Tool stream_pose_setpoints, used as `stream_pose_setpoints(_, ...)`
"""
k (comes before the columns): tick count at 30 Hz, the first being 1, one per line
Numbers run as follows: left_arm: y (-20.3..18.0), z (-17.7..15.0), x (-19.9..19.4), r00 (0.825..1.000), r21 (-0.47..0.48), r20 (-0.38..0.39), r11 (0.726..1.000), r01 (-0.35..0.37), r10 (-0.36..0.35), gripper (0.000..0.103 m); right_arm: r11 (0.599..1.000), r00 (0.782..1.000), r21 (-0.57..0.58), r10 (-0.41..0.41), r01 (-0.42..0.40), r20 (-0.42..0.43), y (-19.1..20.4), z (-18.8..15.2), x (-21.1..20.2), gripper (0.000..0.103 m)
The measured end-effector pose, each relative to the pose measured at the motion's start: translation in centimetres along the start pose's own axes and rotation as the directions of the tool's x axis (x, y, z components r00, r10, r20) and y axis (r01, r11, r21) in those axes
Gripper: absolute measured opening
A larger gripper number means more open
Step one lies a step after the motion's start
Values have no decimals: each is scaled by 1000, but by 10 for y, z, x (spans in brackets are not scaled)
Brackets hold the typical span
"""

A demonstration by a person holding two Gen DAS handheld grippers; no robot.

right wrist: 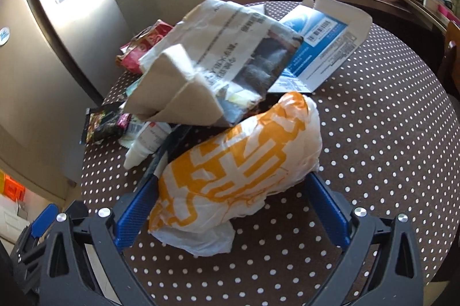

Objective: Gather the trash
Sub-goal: 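Grasp the orange-printed plastic bag with the right gripper while the left gripper grasps a blue wrapper, then carry the plastic bag and blue wrapper over the light blue bucket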

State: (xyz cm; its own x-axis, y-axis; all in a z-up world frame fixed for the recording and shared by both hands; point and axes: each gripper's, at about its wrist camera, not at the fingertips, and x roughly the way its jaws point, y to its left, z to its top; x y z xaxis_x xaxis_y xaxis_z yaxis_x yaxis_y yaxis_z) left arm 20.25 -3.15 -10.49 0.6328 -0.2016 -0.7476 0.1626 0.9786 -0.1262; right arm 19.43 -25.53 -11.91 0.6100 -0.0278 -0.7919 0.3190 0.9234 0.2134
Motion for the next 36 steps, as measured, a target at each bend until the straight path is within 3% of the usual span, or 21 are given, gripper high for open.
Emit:
stream_pose_setpoints(2, -6, 1, 1, 1000, 12, -5, 1000, 3, -3, 96, 1000, 1000, 8, -5, 5, 14, -4, 3, 3, 98)
stream_pose_setpoints(4, -9, 2, 1, 1000, 24, -9, 1000, 11, -11, 96, 1000, 1000, -9, -8, 8, 29, -7, 3, 3, 78)
stream_pose_setpoints(8, -25, 6, 3, 999, 54, -16, 998, 39, -38, 96, 999, 998, -44, 15, -13, 56, -16, 2, -5, 65)
stream_pose_setpoints(14, -59, 13, 19, 996, 125, -53, 989, 82, -76, 96, 996, 990, -63, -56, 65, 130, -35, -11, -40, 62)
stream_pose_setpoints(17, -67, 16, 41, 988, 101, -131, 990, 98, -85, 96, 997, 987, -21, -72, 76, 144, -54, -11, -50, 62)
stream_pose_setpoints(19, -76, 19, 43, 992, 123, -106, 989, 79, -66, 96, 995, 984, -3, -97, 98, 149, -61, -17, -57, 62)
stream_pose_setpoints(22, -89, 22, 44, 991, 150, -105, 984, 98, -83, 80, 992, 982, 35, -129, 125, 141, -77, -19, -61, 62)
stream_pose_setpoints(23, -91, 22, 47, 991, 154, -110, 984, 94, -78, 64, 991, 983, 49, -129, 123, 134, -83, -16, -57, 62)
stream_pose_setpoints(26, -101, 19, 49, 996, 216, -86, 976, -6, 26, 36, 990, 982, 75, -130, 121, 134, -92, -18, -62, 62)
stream_pose_setpoints(31, -91, 18, 40, 993, 179, -111, 982, 68, -48, 24, 990, 982, 72, -127, 118, 140, -95, -26, -68, 62)
stream_pose_setpoints(36, -84, 12, 23, 993, 158, -95, 984, 84, -70, 15, 994, 983, 51, -102, 96, 151, -84, -28, -71, 62)
